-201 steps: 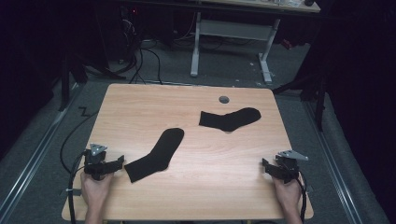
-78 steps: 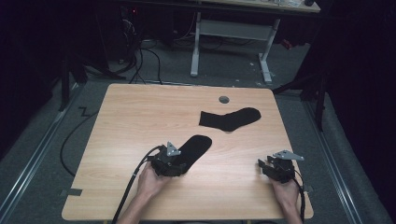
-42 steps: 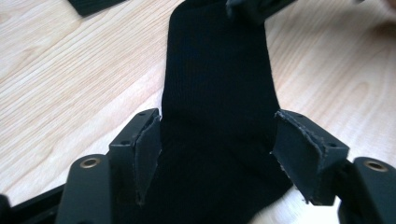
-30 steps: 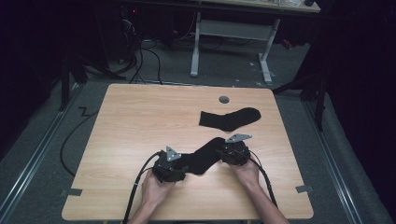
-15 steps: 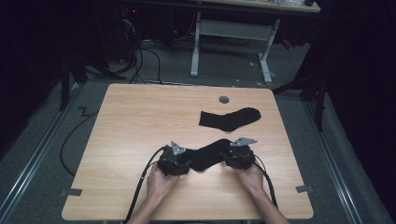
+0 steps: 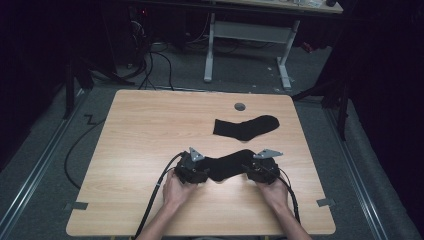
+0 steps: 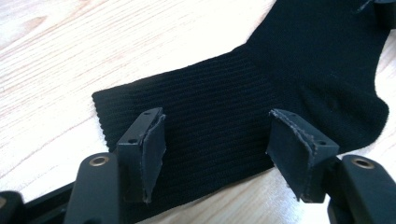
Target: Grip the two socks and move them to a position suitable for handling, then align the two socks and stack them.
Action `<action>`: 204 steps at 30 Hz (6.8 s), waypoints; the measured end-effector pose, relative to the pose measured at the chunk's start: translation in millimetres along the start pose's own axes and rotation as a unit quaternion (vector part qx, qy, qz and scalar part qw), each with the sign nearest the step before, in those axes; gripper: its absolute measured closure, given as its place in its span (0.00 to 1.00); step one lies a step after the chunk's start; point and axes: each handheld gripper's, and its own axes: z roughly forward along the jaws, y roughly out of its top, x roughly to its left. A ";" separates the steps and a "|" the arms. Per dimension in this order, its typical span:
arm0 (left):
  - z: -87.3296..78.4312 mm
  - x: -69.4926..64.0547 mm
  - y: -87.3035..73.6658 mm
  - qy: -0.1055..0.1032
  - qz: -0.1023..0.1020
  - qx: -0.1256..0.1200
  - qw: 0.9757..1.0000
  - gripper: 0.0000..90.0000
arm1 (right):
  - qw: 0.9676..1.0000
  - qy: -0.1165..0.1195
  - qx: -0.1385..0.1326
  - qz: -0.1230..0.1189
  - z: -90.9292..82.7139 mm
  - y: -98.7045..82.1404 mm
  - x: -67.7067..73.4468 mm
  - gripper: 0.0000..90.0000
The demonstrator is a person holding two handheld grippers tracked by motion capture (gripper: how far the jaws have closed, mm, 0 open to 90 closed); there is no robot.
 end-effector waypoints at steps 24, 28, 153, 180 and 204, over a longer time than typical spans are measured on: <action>-8.7 1.8 5.4 0.005 -0.018 -0.027 0.999 0.38 | 1.000 0.000 -0.020 0.024 -9.2 0.1 -9.7 0.64; -8.0 7.1 8.9 0.013 -0.027 -0.022 0.999 0.38 | 0.999 -0.004 -0.023 0.038 -10.5 -0.5 -14.7 0.67; 5.8 54.0 77.7 -0.003 -0.001 0.006 1.000 0.95 | 0.992 -0.077 -0.002 0.099 41.2 82.5 -77.1 0.58; 4.7 69.7 76.0 -0.005 -0.022 -0.015 1.000 0.95 | 0.998 -0.046 0.016 0.049 54.9 95.9 -78.6 0.97; -55.6 39.3 50.8 -0.018 0.026 -0.033 0.999 0.95 | 0.998 0.000 -0.047 0.031 -37.9 58.0 -42.6 0.97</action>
